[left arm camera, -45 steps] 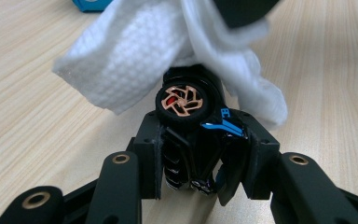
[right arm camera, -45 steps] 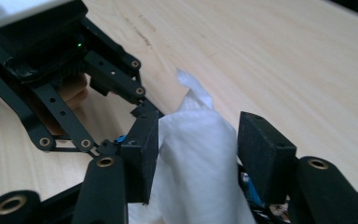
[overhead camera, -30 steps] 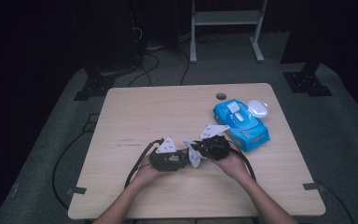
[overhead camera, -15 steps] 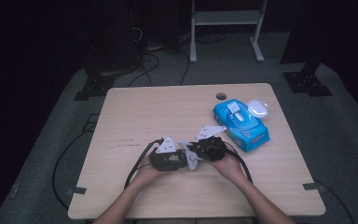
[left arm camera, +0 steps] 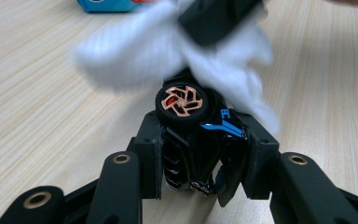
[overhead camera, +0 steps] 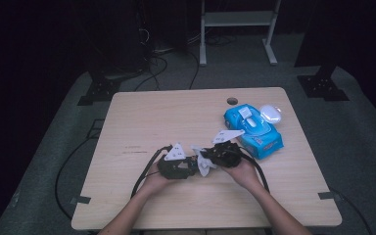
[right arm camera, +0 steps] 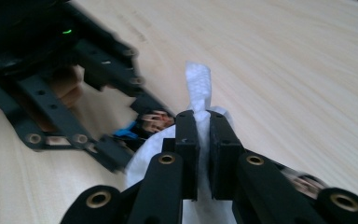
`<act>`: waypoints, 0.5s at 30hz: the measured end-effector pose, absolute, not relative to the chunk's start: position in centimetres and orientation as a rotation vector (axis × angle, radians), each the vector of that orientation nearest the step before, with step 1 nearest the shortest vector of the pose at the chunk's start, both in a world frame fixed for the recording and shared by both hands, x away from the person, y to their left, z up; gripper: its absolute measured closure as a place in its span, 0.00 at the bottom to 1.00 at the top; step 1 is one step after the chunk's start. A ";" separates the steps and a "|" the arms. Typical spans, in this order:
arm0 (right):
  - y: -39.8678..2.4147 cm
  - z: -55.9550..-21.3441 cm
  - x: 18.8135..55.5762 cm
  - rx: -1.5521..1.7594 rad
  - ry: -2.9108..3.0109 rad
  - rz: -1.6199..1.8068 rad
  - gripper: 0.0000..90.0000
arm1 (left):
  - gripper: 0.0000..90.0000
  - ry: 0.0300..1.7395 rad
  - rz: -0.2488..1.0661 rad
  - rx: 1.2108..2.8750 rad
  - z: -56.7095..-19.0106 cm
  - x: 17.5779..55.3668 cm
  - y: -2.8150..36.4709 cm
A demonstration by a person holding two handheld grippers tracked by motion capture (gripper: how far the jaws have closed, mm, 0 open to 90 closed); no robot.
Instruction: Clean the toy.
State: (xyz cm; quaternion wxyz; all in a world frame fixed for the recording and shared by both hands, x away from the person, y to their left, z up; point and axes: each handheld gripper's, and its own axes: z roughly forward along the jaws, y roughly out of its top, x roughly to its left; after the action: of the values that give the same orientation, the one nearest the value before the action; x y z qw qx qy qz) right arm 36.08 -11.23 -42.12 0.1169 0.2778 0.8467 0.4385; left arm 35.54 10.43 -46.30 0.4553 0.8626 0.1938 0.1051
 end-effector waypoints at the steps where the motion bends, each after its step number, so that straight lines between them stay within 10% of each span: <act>1: -10.8 -42.1 35.9 0.796 2.474 1.252 0.93 | 0.64 0.485 0.252 2.121 -46.3 35.6 10.5; 15: -18.0 -41.2 38.2 1.086 2.336 1.256 0.93 | 0.64 0.464 0.262 2.124 -46.4 35.6 10.7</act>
State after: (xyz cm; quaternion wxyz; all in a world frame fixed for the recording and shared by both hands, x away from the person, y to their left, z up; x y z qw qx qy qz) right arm 38.24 -17.97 -41.17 0.1374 0.3755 0.8072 0.4342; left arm 35.62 10.70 -46.36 0.4580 0.8622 0.1885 0.1065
